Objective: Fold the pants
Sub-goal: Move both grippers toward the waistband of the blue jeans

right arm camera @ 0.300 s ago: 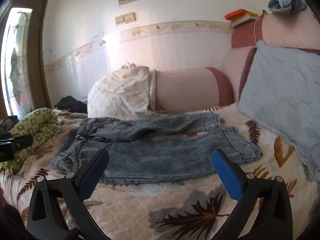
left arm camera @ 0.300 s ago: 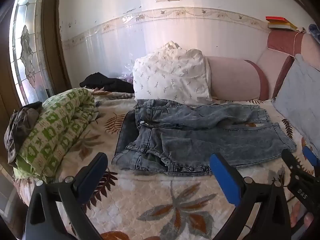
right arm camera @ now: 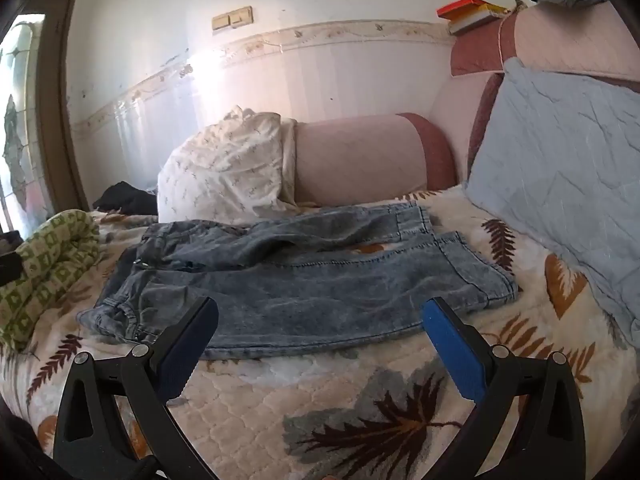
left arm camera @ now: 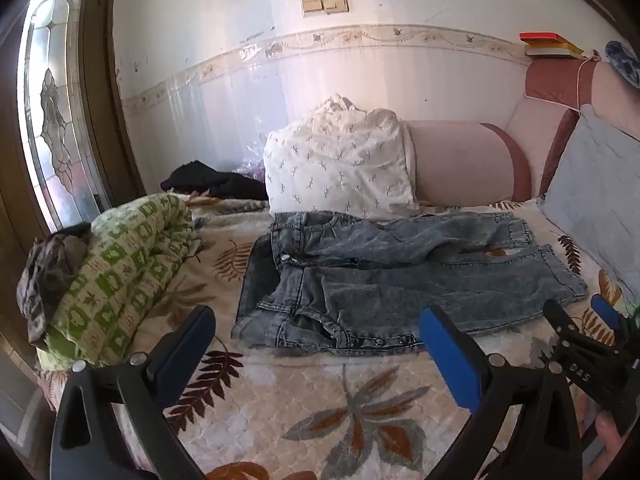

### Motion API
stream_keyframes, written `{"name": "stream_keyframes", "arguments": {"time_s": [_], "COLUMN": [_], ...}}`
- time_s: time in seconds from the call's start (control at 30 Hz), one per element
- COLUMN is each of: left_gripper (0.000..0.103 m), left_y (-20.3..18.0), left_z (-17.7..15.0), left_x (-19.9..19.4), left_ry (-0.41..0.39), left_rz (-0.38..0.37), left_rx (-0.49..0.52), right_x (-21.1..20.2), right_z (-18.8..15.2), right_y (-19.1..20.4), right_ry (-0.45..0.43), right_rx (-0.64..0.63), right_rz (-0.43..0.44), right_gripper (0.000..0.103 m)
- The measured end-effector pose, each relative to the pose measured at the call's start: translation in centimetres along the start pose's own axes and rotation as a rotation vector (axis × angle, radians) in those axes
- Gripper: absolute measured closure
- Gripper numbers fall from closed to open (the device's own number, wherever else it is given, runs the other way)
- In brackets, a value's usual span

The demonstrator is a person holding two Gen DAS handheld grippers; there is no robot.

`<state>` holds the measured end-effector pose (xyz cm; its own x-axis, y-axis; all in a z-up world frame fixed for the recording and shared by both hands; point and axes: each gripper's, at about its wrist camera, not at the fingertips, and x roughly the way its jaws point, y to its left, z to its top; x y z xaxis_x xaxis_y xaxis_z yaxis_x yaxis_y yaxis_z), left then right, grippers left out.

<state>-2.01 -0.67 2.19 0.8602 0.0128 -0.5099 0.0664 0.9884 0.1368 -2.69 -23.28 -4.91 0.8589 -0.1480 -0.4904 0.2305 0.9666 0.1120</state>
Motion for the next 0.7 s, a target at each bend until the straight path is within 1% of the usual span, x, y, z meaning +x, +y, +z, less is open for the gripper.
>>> {"name": "stream_keyframes", "arguments": {"time_s": [0.03, 0.17, 0.27, 0.33, 0.47, 0.53, 0.6, 0.7], "left_gripper": [0.000, 0.000, 0.000, 0.000, 0.000, 0.000, 0.000, 0.000], "left_y": [0.0, 0.2, 0.3, 0.4, 0.9, 1.4, 2.2, 3.5], "left_z": [0.1, 0.6, 0.8, 0.9, 0.6, 0.2, 0.0, -0.2], "left_x": [-0.4, -1.6, -1.5, -0.9, 1.9, 3.8, 6.0, 8.9], "left_ry": [-0.009, -0.033, -0.033, -0.020, 0.031, 0.061, 0.081, 0.103], "left_rz": [0.004, 0.021, 0.029, 0.013, -0.042, -0.050, -0.032, 0.022], "left_rx": [0.001, 0.000, -0.008, -0.012, -0.002, -0.005, -0.021, -0.048], "right_x": [0.3, 0.2, 0.0, -0.3, -0.6, -0.4, 0.3, 1.9], "right_z": [0.6, 0.4, 0.6, 1.0, 1.4, 1.5, 1.3, 1.0], "right_y": [-0.6, -1.2, -1.6, -2.2, -3.3, -4.5, -6.1, -8.0], "right_ry": [0.002, 0.016, 0.018, 0.015, 0.004, 0.011, 0.039, 0.099], "right_rx": [0.003, 0.027, 0.037, 0.048, 0.063, 0.115, 0.190, 0.289], "right_rz": [0.006, 0.001, -0.005, -0.008, -0.044, -0.055, -0.050, -0.066], "right_gripper": [0.000, 0.000, 0.000, 0.000, 0.000, 0.000, 0.000, 0.000]}}
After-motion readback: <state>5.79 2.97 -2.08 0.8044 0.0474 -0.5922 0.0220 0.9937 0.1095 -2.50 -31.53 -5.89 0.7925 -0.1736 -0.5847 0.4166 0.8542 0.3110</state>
